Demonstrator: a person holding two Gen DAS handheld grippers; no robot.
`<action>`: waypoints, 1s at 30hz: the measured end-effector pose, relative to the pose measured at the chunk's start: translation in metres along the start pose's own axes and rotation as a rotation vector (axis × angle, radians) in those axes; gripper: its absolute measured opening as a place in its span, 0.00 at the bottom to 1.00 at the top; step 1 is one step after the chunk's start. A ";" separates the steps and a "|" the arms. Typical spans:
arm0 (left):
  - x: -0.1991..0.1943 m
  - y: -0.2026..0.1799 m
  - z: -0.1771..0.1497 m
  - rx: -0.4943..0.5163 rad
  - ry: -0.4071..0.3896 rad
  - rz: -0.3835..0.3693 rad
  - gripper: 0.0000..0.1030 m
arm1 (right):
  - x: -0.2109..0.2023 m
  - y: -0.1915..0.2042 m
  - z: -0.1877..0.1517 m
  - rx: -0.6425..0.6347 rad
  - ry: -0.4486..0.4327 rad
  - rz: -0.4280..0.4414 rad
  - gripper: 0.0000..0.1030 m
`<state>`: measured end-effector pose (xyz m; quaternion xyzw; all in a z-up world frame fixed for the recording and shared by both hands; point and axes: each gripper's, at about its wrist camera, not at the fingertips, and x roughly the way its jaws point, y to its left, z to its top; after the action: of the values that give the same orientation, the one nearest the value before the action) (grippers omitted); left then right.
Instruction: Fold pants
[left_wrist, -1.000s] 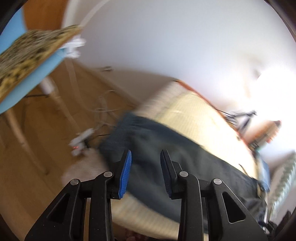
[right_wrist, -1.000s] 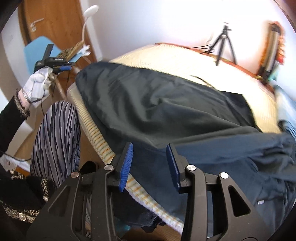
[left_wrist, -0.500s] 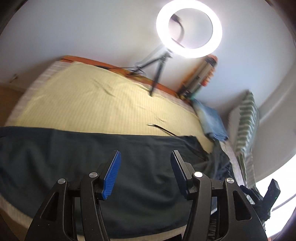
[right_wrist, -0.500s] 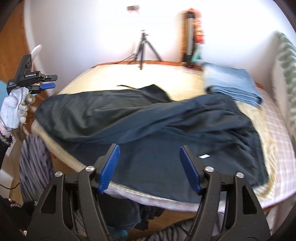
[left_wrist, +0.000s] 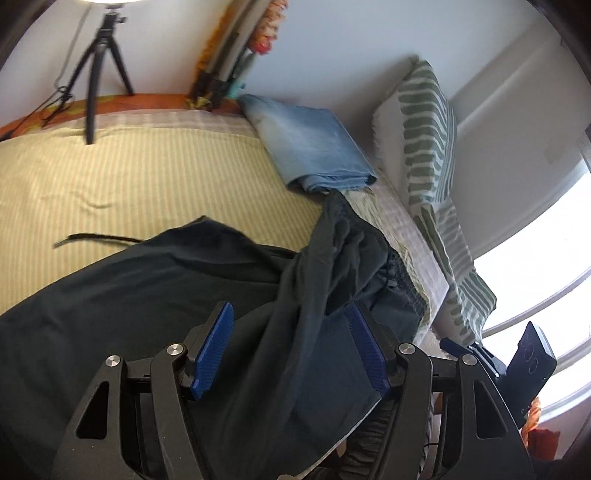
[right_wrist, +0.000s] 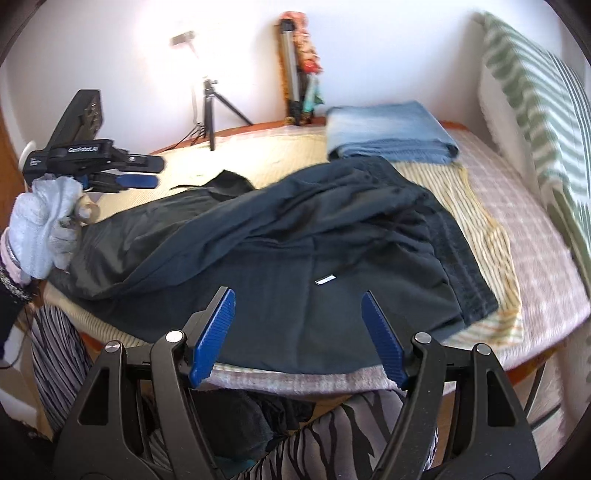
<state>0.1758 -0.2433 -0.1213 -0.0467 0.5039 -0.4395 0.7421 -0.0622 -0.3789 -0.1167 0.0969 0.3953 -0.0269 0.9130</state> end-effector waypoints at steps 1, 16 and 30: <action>0.011 -0.008 0.005 0.011 0.015 -0.015 0.63 | 0.000 -0.005 -0.001 0.017 -0.001 -0.003 0.71; 0.137 -0.026 0.055 -0.065 0.117 0.016 0.63 | -0.012 -0.042 -0.007 0.113 -0.032 -0.033 0.71; 0.128 -0.044 0.051 -0.006 0.013 -0.109 0.03 | -0.012 -0.079 -0.005 0.236 -0.046 -0.047 0.71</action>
<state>0.2028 -0.3792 -0.1641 -0.0733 0.5065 -0.4781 0.7138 -0.0842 -0.4556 -0.1241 0.1935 0.3706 -0.0970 0.9032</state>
